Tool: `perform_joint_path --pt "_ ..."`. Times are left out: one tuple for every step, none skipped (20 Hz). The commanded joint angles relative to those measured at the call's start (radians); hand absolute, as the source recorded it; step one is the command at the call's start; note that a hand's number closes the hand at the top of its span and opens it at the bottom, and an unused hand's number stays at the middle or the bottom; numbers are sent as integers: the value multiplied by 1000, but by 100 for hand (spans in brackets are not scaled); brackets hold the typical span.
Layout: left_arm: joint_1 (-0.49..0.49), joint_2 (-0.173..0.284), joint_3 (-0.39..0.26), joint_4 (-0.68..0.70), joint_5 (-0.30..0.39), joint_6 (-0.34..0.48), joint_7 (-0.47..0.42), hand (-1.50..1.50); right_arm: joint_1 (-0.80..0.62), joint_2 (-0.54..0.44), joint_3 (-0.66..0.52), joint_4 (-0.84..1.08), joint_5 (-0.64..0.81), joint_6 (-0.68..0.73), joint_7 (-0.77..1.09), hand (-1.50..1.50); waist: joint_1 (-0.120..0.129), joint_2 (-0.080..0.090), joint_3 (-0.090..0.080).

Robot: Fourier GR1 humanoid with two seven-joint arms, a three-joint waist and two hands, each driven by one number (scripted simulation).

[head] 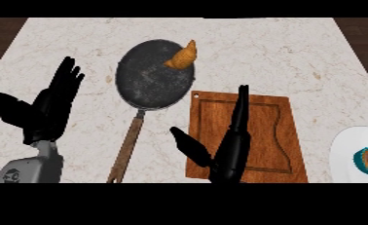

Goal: Pick the croissant from the cutting board and place it in the pan

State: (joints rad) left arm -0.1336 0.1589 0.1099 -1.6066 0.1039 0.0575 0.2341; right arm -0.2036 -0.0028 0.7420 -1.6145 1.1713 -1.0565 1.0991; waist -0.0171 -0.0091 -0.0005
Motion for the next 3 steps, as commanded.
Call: perform_joint_path --pt "-1 -9 -11 -40 0 2 18 0 126 3 73 -119 181 10 140 -150 11 5 0" --pt "-37 -32 -34 71 -43 14 -46 0 216 3 86 -170 163 27 66 -150 1 6 0" --pt "-37 42 49 78 30 -51 -34 0 232 3 92 -158 154 -5 55 -150 8 7 0"
